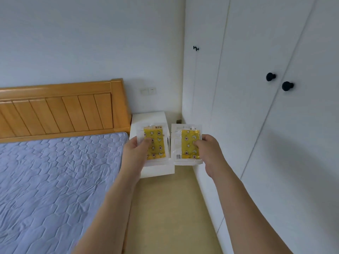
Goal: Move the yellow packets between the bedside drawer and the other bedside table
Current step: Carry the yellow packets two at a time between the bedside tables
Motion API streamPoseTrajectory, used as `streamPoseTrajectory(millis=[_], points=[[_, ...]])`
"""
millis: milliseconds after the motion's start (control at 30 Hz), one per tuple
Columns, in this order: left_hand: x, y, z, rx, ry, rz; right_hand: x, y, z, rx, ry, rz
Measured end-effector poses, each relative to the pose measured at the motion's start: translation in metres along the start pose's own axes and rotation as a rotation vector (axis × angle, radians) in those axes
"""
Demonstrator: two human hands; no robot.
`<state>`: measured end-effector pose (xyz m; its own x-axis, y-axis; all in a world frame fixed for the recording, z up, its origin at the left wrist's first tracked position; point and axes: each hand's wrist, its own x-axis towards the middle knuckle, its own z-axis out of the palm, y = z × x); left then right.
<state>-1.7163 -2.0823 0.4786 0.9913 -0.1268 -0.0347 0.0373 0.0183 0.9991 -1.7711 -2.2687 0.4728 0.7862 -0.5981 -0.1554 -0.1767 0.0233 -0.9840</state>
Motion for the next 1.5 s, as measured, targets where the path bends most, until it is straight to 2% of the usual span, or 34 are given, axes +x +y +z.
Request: streamPoseTrajectory(millis=[133, 300, 467, 633, 800, 1033, 1233, 1367, 1500], points=[[0.086, 0.014, 0.012, 0.084, 0.051, 0.010, 0.098, -0.019, 0.038, -0.010, -0.065, 0.009], [0.191, 0.018, 0.007, 0.021, 0.195, -0.042, 0.199, -0.022, 0.103, -0.026, -0.170, 0.072], [0.308, -0.002, 0.003, 0.061, 0.165, -0.141, 0.302, -0.014, 0.171, -0.097, -0.221, 0.117], [0.442, -0.049, -0.012, 0.102, 0.151, -0.185, 0.413, 0.016, 0.236, -0.230, -0.220, 0.135], [0.567, -0.151, -0.022, 0.252, 0.099, -0.318, 0.518, 0.090, 0.298, -0.447, -0.257, 0.197], [0.674, -0.351, -0.024, 0.574, -0.085, -0.450, 0.638, 0.277, 0.365, -0.675, -0.420, 0.329], [0.720, -0.491, -0.028, 0.902, -0.338, -0.633, 0.672, 0.439, 0.405, -0.762, -0.500, 0.445], [0.735, -0.562, -0.027, 1.006, -0.470, -0.722, 0.674, 0.494, 0.427, -0.846, -0.526, 0.485], [0.742, -0.610, -0.024, 1.093, -0.504, -0.744, 0.681, 0.533, 0.446, -0.900, -0.577, 0.537]])
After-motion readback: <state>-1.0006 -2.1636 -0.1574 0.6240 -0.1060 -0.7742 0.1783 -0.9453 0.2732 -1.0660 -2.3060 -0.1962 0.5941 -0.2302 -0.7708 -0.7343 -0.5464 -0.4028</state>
